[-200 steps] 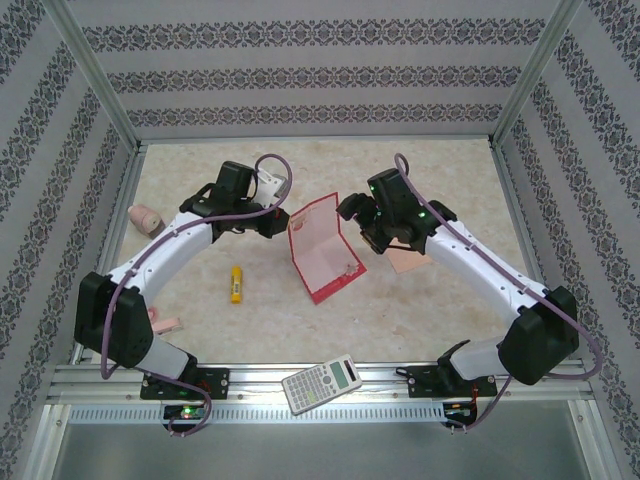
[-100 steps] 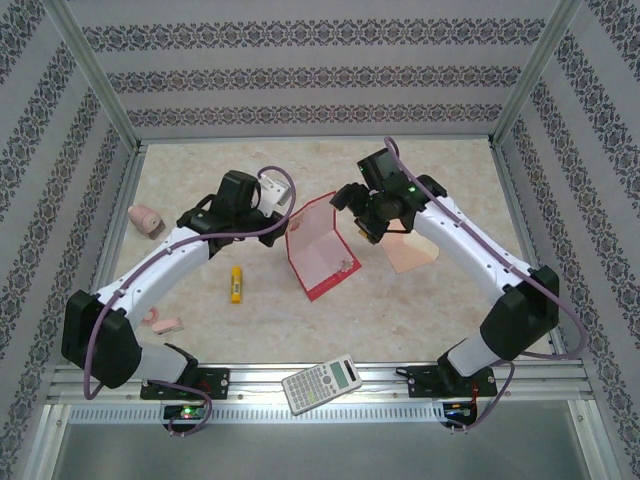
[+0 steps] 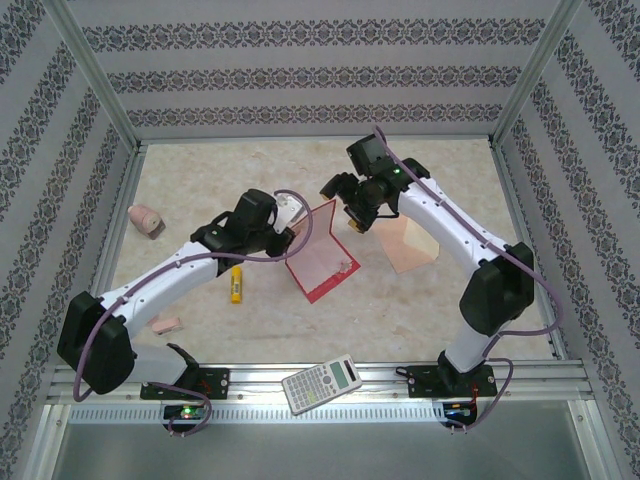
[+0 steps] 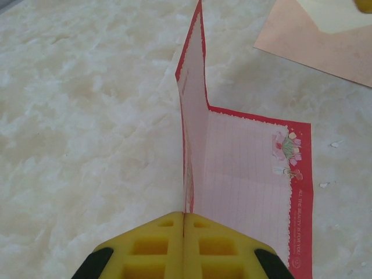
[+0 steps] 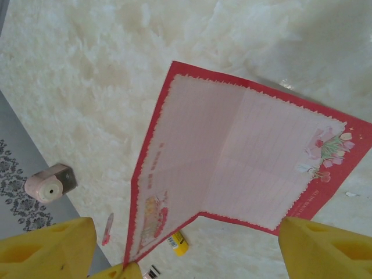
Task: Place the letter into the envelope and seal it
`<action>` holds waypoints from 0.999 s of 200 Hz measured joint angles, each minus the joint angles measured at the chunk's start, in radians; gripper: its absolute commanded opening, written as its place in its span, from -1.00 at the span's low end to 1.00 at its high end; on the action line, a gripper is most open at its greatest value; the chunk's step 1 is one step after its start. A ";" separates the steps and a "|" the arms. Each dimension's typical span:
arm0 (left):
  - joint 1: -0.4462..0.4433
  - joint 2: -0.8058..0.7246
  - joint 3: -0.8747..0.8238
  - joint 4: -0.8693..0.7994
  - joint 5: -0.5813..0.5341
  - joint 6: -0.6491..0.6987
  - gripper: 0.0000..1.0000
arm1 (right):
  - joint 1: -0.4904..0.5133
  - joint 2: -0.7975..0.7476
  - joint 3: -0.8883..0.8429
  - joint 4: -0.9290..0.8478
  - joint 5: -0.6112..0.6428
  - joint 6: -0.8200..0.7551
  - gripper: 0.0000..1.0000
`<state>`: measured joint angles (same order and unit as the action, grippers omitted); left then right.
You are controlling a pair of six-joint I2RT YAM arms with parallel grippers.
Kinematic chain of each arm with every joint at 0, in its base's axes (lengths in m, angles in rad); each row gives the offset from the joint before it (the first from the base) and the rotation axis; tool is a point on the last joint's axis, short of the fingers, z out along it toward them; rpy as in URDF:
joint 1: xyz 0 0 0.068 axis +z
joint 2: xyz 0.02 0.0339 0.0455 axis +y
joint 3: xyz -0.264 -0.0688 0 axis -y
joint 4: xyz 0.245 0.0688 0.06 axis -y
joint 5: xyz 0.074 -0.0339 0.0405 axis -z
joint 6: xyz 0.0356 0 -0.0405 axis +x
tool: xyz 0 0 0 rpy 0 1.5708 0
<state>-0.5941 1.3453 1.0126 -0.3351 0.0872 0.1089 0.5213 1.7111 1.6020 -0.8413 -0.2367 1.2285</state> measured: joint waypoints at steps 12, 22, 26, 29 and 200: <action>-0.017 -0.004 -0.013 0.019 -0.021 0.002 -1.00 | 0.000 0.009 0.002 -0.006 -0.010 0.002 0.64; -0.030 -0.008 -0.025 0.032 -0.037 0.004 -1.00 | 0.000 0.015 0.002 -0.011 -0.017 0.004 0.63; -0.035 -0.009 -0.029 0.037 -0.043 0.005 -1.00 | 0.000 0.017 0.002 -0.013 -0.019 0.004 0.62; -0.040 -0.010 -0.033 0.039 -0.045 0.005 -1.00 | 0.000 0.019 0.002 -0.015 -0.021 0.004 0.62; -0.166 -0.034 -0.117 0.143 -0.096 0.033 -1.00 | 0.034 0.111 0.002 -0.101 -0.079 0.026 0.24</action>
<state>-0.7601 1.3117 0.8955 -0.1917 -0.0086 0.1421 0.5549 1.8225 1.6035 -0.9428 -0.3161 1.2545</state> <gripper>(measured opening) 0.052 0.639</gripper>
